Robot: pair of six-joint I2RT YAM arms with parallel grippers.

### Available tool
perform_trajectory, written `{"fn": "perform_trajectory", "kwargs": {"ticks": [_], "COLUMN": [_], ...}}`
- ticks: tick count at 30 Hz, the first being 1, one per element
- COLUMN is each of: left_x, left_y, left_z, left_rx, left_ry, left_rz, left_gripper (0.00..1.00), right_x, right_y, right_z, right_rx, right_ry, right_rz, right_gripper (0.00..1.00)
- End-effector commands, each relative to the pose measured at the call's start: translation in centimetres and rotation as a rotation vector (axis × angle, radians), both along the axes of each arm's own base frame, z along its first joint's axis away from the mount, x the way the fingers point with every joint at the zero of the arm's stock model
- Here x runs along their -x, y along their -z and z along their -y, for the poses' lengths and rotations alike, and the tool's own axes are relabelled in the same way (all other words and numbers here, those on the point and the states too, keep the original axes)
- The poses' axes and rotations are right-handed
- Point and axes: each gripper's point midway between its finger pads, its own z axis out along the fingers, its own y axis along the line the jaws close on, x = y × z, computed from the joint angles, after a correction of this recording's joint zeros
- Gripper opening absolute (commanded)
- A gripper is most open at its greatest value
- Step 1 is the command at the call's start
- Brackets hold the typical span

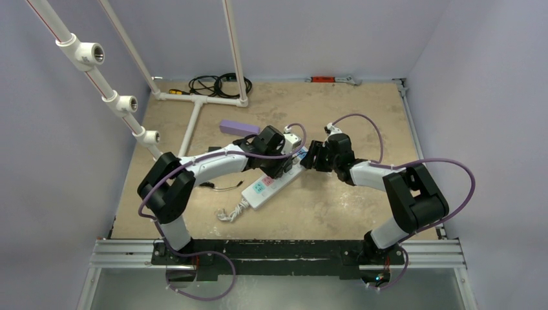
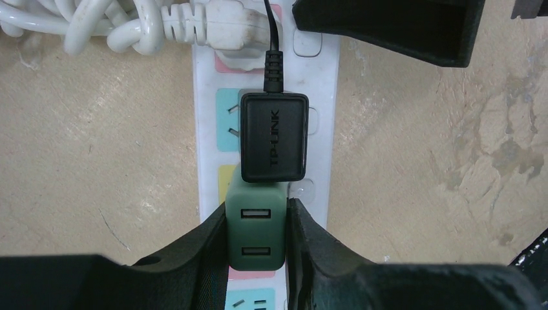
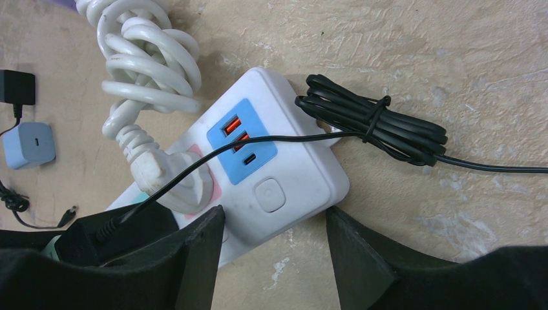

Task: Pull the plug off the socket

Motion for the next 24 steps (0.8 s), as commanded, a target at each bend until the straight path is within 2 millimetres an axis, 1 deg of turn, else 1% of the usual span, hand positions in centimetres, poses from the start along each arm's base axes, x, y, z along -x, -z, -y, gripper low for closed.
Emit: {"fn": "perform_trajectory", "kwargs": {"ticks": [1, 6, 12, 19, 24], "left_x": [1.0, 0.9, 0.5, -0.9, -0.8], "left_y": [1.8, 1.8, 1.3, 0.5, 0.0], "left_z": [-1.4, -1.4, -1.5, -2.8, -3.1], "left_rx": [-0.040, -0.030, -0.010, -0.059, -0.132], "left_ry": [-0.006, -0.008, -0.021, -0.080, -0.078], "left_rz": [-0.093, -0.104, -0.086, 0.021, 0.113], "left_gripper": [0.00, 0.00, 0.00, 0.00, 0.00], "right_x": [0.3, 0.4, 0.4, 0.4, 0.3], "right_y": [1.2, 1.3, 1.3, 1.3, 1.3], "right_z": [0.4, 0.4, 0.4, 0.4, 0.3], "right_rx": [0.037, 0.037, 0.037, 0.037, 0.036], "right_ry": [-0.007, -0.009, -0.012, -0.011, -0.013], "right_rz": [-0.040, -0.042, -0.042, -0.042, -0.043], "right_gripper": [0.62, 0.61, 0.61, 0.61, 0.61]}}
